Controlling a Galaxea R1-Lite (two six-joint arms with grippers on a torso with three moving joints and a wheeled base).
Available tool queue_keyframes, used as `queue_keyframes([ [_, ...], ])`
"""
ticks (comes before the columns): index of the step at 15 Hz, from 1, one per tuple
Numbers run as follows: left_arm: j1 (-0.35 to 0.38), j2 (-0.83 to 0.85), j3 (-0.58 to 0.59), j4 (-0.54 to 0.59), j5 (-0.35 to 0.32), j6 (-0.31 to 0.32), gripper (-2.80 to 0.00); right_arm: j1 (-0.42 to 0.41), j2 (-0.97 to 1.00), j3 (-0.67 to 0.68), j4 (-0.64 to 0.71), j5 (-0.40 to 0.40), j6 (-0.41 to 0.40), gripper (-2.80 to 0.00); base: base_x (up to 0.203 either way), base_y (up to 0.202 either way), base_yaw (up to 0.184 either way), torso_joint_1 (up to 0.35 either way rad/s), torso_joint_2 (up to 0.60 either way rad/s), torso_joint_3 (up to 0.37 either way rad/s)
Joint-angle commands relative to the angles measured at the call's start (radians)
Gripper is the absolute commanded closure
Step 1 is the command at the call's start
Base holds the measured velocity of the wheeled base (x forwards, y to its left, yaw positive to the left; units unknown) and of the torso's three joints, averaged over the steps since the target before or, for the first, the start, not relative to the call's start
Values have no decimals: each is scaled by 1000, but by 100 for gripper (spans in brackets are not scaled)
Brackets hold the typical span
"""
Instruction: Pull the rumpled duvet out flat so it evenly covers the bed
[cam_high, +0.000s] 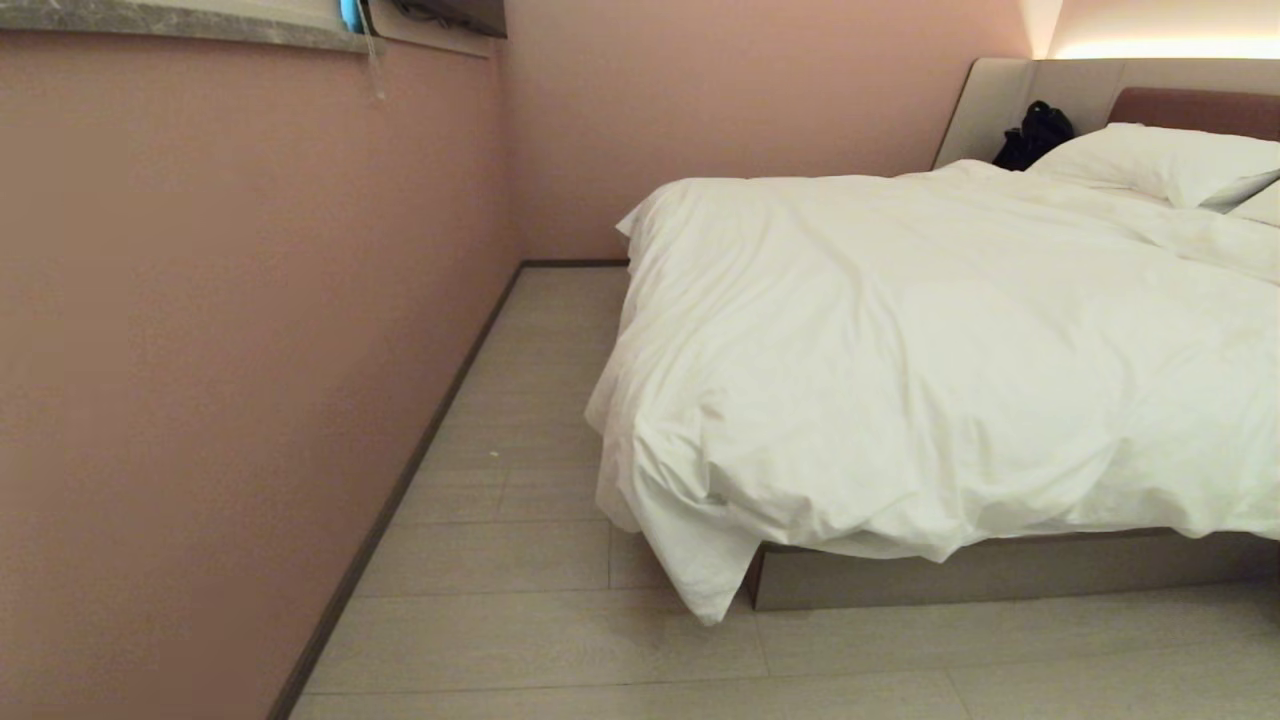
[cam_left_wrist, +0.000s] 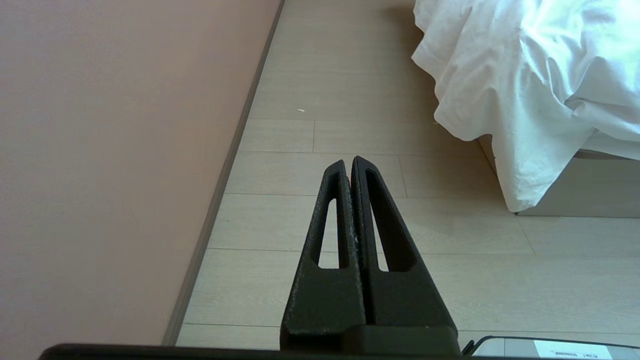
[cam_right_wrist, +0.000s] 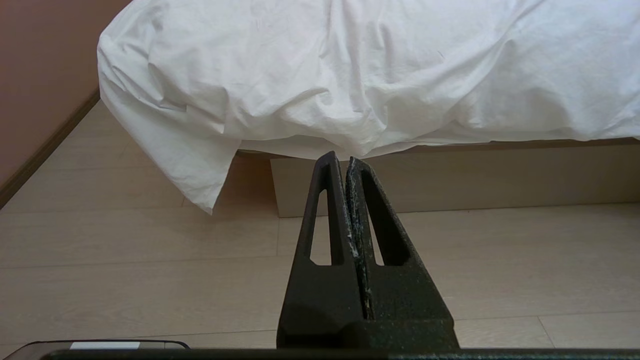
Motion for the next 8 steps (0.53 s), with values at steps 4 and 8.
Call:
queue_keyframes([
  [4, 1, 0, 0, 0, 1, -1, 0, 2, 0, 0, 1, -1, 1, 0, 0, 0, 0, 0, 0, 0],
  [8, 1, 0, 0, 0, 1, -1, 0, 0, 0, 0, 0, 0, 1, 0, 0, 0, 0, 0, 0, 0],
])
